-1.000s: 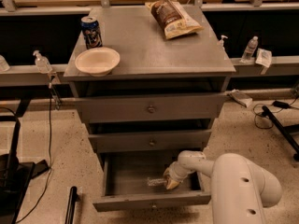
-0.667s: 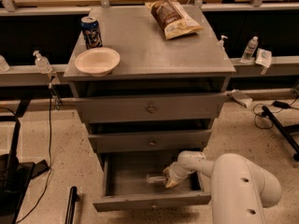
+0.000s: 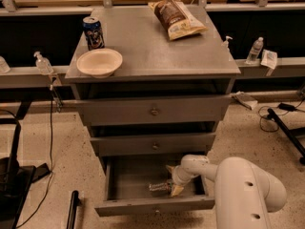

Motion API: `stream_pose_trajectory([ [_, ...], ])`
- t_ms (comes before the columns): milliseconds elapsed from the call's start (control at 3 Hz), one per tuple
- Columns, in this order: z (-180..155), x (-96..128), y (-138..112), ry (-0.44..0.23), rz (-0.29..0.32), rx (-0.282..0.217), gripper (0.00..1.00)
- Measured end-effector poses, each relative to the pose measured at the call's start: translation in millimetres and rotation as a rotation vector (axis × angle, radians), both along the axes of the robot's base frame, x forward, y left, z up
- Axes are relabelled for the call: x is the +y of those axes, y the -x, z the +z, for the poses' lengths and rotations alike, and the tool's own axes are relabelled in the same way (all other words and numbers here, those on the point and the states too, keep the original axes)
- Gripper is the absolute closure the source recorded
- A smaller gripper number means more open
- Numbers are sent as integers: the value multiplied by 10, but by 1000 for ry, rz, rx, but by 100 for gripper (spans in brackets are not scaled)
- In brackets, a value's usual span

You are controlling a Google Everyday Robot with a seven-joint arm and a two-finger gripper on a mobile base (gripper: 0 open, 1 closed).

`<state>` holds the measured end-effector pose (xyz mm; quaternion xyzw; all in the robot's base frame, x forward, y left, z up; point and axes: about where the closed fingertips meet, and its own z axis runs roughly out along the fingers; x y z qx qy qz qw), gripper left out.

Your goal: Place water bottle into bottom drawer

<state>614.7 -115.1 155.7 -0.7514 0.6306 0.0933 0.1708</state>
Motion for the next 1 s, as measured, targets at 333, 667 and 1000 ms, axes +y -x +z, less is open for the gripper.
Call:
stream_pose_trajectory([
  [333, -1, 0, 1, 0, 0, 0, 0],
  [667, 18, -12, 9, -23, -4, -5, 0],
  [1000, 73, -37, 22, -67, -11, -24, 12],
])
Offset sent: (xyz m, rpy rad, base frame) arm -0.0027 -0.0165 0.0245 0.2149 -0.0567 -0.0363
